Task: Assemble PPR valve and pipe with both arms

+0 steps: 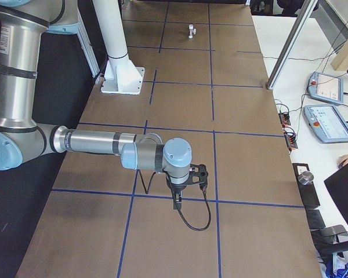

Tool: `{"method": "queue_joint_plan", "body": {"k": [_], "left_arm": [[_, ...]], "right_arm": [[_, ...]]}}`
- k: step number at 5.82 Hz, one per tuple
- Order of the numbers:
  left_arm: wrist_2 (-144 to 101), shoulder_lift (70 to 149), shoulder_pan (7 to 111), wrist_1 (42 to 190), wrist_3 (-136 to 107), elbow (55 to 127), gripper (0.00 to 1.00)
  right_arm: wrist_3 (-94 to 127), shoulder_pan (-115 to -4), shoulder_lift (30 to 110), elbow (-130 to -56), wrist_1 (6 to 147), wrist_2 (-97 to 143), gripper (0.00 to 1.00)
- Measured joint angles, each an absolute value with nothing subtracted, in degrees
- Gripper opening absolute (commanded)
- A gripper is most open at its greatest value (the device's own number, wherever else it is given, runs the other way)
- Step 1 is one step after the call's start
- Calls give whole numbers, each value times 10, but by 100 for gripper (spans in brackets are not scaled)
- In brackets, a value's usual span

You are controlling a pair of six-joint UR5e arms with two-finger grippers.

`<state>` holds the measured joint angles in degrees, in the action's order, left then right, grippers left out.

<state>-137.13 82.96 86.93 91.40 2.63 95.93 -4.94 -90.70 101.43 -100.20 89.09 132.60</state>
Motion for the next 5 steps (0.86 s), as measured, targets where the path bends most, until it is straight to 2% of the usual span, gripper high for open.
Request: {"method": "queue_joint_plan", "body": {"k": [3, 5], "left_arm": [[-1372, 831, 867, 914, 26, 962, 100], [-1372, 859, 866, 919, 25, 954, 100]], "right_arm": [[-51, -903, 1010, -1007, 880, 1333, 100], [-49, -903, 1013, -1008, 798, 1333, 100]]}}
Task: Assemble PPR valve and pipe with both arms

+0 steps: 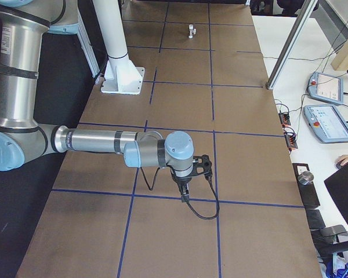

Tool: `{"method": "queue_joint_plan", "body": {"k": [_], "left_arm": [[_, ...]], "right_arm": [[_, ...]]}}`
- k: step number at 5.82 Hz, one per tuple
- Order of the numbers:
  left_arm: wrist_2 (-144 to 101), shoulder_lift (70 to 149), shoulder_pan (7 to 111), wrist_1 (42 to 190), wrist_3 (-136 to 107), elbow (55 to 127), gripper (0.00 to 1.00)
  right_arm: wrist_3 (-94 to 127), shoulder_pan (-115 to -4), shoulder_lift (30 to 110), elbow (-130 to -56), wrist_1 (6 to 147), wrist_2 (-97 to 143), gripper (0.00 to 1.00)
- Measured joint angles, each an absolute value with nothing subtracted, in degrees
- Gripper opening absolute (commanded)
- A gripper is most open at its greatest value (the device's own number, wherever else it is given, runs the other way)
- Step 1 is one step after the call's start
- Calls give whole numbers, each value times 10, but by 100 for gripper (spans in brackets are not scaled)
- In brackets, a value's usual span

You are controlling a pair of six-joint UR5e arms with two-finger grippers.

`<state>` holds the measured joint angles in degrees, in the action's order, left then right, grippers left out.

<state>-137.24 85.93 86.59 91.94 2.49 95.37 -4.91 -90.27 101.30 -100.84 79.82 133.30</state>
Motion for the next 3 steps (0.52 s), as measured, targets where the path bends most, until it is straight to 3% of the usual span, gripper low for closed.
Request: {"method": "queue_joint_plan", "body": {"k": [3], "left_arm": [[-1376, 876, 866, 978, 22, 955, 100]], "right_arm": [[-56, -897, 1013, -986, 770, 1331, 100]]}}
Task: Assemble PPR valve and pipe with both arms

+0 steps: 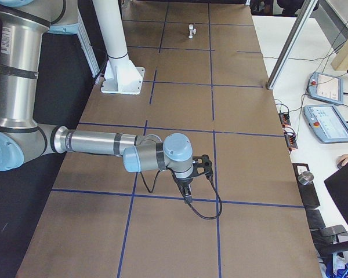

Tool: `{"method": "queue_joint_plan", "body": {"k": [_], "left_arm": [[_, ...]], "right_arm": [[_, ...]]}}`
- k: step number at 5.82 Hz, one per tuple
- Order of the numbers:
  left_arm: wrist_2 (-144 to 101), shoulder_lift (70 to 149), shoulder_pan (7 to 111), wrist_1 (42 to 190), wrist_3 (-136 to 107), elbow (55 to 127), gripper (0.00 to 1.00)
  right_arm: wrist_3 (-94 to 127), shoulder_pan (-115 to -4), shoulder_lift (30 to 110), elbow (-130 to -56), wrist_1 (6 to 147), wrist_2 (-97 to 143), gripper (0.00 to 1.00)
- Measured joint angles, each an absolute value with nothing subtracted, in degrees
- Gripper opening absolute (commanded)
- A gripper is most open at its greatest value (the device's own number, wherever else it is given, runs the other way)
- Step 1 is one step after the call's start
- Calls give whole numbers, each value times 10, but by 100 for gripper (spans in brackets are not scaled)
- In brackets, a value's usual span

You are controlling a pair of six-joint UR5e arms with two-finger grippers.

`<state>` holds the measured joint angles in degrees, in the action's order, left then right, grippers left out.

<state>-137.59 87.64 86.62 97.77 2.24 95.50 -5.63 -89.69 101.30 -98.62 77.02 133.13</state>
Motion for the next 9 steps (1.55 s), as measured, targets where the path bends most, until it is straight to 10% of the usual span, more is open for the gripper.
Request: {"method": "queue_joint_plan", "body": {"k": [9], "left_arm": [[-1245, 859, 592, 1201, -450, 1003, 100]], "right_arm": [[-50, -857, 1007, -981, 746, 1321, 100]]}}
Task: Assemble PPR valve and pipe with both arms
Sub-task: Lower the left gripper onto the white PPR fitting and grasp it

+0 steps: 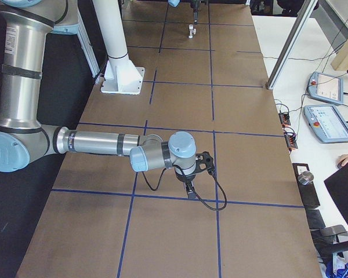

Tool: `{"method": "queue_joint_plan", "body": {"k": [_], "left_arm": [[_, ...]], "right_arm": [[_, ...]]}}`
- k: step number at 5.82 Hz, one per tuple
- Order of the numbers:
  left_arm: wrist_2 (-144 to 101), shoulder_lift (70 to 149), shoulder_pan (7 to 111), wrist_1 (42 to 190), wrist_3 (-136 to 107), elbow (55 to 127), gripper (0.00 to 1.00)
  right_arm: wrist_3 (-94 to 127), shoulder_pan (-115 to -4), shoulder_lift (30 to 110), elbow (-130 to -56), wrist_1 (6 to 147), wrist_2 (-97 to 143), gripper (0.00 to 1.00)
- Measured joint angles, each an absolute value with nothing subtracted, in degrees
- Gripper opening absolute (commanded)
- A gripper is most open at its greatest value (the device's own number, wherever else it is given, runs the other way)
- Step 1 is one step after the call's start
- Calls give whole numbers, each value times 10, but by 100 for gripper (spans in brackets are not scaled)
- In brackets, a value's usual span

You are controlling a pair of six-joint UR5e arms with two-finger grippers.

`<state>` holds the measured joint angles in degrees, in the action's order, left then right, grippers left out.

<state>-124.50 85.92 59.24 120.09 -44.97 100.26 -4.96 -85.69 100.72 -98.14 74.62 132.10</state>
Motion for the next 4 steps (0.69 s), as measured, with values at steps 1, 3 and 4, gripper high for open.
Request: {"method": "queue_joint_plan", "body": {"k": [1, 3, 4], "left_arm": [[-1229, 859, 567, 1203, -470, 1003, 100], [-1224, 858, 543, 1203, -481, 1003, 98], [-1223, 857, 540, 1201, -482, 1002, 53]], "right_arm": [[-50, -857, 1007, -979, 746, 1321, 100], [-50, -857, 1007, -972, 746, 1322, 100], [-50, -856, 1007, -967, 746, 1322, 100]]}}
